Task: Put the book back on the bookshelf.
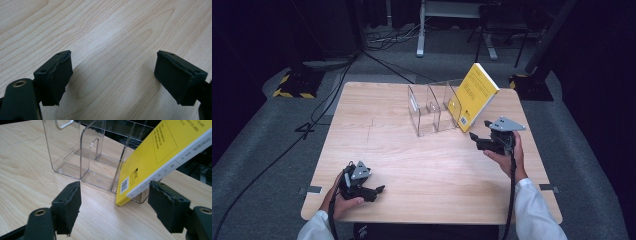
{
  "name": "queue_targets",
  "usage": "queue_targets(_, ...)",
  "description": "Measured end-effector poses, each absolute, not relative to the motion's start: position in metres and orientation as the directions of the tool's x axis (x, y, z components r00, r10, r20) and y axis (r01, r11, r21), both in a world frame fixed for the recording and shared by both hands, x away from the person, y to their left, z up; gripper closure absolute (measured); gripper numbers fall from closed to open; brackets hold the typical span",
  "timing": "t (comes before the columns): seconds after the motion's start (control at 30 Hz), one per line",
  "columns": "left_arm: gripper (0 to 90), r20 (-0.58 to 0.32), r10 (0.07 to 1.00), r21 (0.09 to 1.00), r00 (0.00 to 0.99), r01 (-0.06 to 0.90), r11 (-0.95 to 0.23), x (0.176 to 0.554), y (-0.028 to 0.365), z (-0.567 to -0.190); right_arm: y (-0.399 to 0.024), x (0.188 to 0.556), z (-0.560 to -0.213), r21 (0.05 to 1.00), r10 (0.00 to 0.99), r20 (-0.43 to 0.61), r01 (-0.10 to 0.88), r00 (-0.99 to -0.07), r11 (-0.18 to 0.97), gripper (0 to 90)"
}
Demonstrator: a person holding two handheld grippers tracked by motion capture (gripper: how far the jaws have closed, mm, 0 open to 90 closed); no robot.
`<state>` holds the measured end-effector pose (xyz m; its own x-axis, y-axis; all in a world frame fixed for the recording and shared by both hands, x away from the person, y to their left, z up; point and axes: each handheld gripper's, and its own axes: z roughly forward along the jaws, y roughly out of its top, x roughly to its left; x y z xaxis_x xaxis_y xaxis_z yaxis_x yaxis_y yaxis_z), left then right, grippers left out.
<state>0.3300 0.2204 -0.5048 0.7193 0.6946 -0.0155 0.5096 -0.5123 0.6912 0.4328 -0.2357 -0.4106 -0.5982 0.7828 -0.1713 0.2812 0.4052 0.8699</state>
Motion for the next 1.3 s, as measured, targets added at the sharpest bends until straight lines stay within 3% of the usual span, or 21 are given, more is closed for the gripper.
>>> queue_targets(0.63, 15.6, -0.015, 0.695, 0.691, 0.719, 0.51, -0.512, 0.33, 0.22, -0.505, -0.239, 0.396, -0.411, 0.815, 0.696, -0.223, 0.262, -0.683, 0.518, 27.3)
queue_targets(1.3, 15.6, -0.015, 0.695, 0.691, 0.719, 0.51, -0.512, 0.33, 0.22, -0.505, -0.252, 0.367, -0.43, 0.778, 0.67, -0.249, 0.269, -0.699, 0.569, 26.6)
